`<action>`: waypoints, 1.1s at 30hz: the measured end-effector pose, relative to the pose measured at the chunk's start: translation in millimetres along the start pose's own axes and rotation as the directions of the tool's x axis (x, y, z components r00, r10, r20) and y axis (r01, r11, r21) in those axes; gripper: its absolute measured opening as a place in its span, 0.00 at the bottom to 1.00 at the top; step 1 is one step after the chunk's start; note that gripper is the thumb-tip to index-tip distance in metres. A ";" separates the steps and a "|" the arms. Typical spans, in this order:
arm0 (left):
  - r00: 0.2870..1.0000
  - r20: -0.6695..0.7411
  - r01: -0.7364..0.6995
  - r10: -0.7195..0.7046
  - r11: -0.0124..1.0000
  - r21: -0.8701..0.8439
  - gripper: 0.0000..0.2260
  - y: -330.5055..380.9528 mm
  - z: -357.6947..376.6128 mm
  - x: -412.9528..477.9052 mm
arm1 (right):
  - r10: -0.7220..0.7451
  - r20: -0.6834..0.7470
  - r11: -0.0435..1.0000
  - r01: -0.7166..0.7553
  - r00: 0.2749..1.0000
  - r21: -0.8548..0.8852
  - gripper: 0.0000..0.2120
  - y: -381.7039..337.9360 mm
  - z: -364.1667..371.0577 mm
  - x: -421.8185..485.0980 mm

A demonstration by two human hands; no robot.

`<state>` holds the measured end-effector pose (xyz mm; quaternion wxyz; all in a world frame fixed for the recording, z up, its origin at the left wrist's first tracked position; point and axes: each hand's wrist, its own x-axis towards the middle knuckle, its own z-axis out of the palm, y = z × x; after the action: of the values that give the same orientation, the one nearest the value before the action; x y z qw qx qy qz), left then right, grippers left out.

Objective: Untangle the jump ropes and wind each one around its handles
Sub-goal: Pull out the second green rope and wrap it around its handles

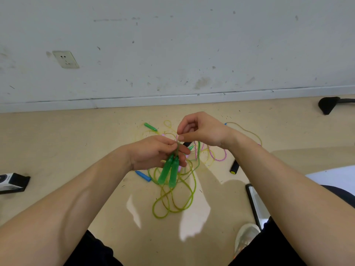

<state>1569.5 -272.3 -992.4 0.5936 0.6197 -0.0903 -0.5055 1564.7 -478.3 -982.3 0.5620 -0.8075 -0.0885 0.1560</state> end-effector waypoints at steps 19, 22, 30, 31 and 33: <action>0.901 -0.343 -0.344 0.265 0.919 -0.192 0.12 13.5 -3.7 -4.7 | 0.202 -0.098 0.978 -0.195 0.975 0.076 0.08 20.9 1.7 0.6; 0.859 -0.433 -0.380 0.273 0.907 -0.183 0.11 8.7 -4.8 -0.7 | 0.231 -0.087 0.973 -0.227 0.969 0.044 0.07 17.2 17.7 1.7; 0.684 -0.617 -0.389 0.390 0.910 0.145 0.10 0.0 -2.6 6.8 | 0.203 -0.136 0.969 -0.179 0.970 0.170 0.07 -4.6 45.2 -0.7; 0.668 -0.625 -0.400 0.404 0.903 0.156 0.10 -0.1 -1.9 7.4 | 0.225 -0.124 0.953 -0.192 0.966 0.234 0.07 -6.5 47.7 -2.3; 0.631 -0.656 -0.415 0.414 0.895 0.166 0.09 -0.6 -0.7 8.4 | 0.264 -0.085 0.906 -0.217 0.961 0.363 0.06 -9.3 53.3 -5.0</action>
<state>1573.6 -277.7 -997.4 0.6851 0.7221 -0.0081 -0.0955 1541.6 -429.7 -989.9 0.6775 -0.7079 0.0784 0.1837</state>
